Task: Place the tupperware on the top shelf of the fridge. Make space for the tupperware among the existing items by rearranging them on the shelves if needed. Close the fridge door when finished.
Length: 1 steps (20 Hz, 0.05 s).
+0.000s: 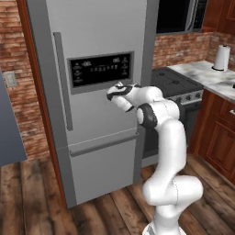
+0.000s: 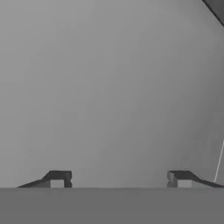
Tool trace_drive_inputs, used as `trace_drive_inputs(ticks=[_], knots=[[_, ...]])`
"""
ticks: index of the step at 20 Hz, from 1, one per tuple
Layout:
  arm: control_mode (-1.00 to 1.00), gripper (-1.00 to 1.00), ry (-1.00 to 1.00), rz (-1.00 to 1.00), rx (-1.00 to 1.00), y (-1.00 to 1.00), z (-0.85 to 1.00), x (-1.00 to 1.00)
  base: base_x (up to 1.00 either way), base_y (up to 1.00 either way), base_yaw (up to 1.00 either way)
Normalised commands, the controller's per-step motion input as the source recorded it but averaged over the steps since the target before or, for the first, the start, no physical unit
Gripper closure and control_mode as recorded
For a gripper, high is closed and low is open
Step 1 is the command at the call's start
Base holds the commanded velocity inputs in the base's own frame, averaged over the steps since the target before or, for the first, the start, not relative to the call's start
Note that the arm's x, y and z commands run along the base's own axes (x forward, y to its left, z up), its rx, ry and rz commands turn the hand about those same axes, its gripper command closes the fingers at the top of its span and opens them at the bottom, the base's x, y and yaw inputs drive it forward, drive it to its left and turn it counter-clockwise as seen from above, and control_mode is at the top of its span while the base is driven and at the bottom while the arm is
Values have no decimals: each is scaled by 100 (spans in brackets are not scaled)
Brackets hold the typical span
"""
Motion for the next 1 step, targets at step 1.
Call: trace_drive_inputs(ticks=[1], knots=[[-100, -100, 21, 6, 10, 4, 0, 74, 0, 0, 0]])
